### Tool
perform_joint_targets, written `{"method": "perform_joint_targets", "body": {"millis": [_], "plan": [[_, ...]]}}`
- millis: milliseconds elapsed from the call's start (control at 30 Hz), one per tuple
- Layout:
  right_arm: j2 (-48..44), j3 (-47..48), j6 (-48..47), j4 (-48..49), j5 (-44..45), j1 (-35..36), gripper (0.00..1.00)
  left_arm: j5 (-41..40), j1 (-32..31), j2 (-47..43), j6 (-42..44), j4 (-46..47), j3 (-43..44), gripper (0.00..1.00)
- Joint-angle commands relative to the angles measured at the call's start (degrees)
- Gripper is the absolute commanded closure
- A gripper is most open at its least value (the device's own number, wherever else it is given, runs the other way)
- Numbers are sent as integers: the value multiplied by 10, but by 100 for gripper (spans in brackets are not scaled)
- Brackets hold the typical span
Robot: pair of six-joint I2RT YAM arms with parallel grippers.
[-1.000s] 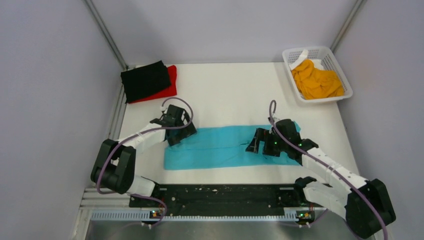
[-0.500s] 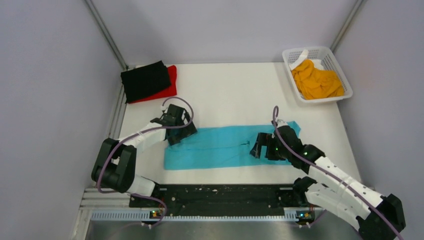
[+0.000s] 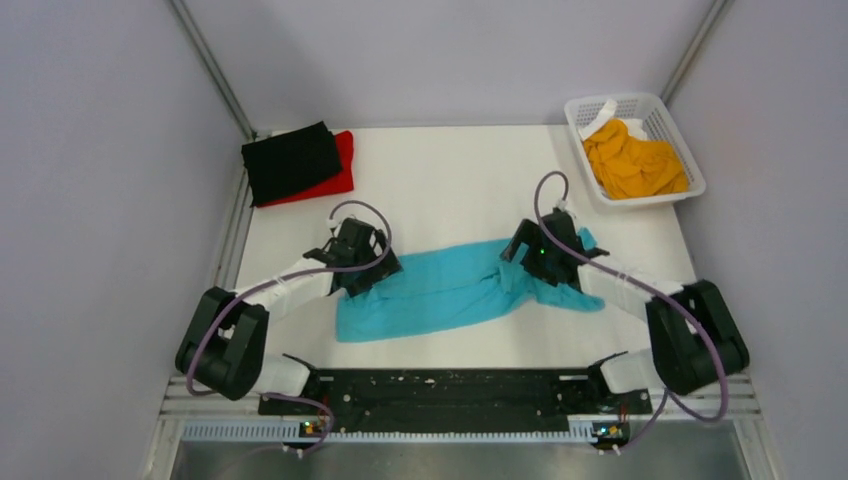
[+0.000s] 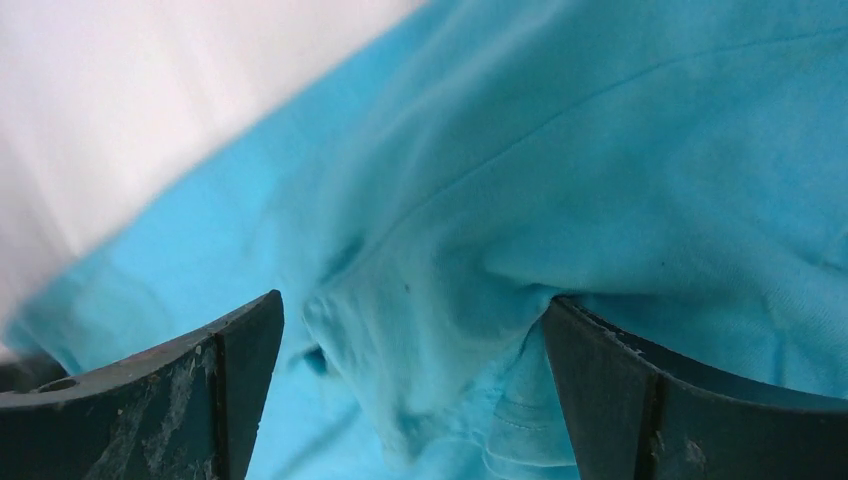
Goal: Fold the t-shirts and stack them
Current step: Rotate the tshirt 90 degrees
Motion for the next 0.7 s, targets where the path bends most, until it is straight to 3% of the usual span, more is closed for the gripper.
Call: {"method": "perform_joint_targets", "body": {"millis": [0,133,233,400,500,667], "plan": [[141,69,-32,178,-39,-48,1,28,-81,-34,-106,-2,-53,2],[339,274,-100,171,-121,-51,2,-9,-154,-43,-177,80,-70,1],[513,434,-105,175,-193,-51,4,-64,-204,0,-212,110,-45,1],[727,804,-185,2,-321,-49,7,-59,-258,75,-236,154,0,1],[788,939,-261,-56,-294,-52,6,-84,-285,94,-228,139,30,1],[818,1037,-303,-47,-255,-75,1,-98,-302,120,-216,116,58,1]]}}
